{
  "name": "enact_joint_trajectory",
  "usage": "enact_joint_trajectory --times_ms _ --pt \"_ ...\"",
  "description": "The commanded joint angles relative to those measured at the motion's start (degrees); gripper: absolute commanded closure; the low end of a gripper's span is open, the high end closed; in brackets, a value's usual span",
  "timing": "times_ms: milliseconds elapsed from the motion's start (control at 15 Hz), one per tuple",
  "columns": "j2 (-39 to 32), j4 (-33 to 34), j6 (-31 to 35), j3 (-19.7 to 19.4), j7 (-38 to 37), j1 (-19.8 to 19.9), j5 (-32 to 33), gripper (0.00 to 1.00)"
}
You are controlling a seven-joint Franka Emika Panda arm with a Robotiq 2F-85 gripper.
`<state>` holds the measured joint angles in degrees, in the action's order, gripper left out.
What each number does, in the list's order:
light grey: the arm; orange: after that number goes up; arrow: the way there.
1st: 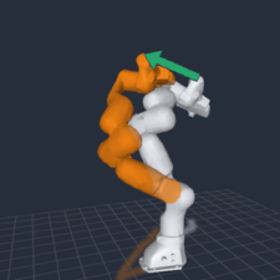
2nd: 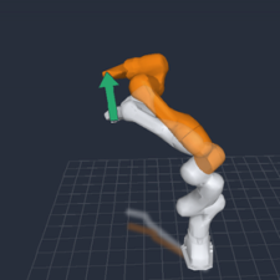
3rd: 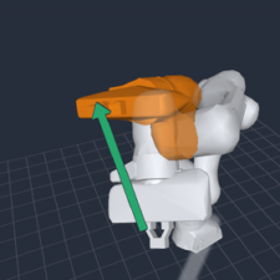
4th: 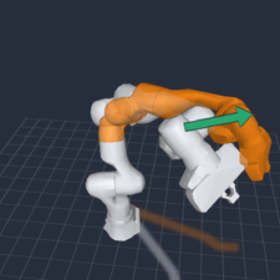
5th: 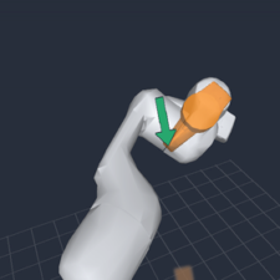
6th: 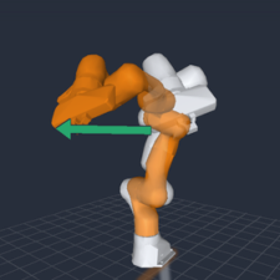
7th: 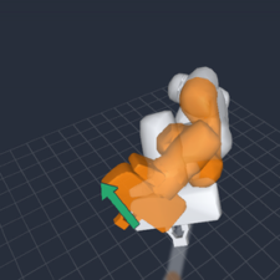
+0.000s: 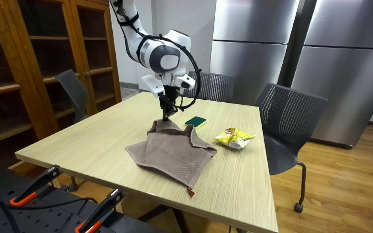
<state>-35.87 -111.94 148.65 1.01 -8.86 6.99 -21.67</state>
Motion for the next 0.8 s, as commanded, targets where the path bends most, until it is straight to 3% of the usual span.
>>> enact_joint_trajectory --times_ms 0,733 --pt "-2.9 4.4 -1.6 -1.0 -4.5 -1.9 0.8 0.99" --pt "-8.7 10.9 -1.1 -2.9 -11.9 -5.6 1.5 0.99"
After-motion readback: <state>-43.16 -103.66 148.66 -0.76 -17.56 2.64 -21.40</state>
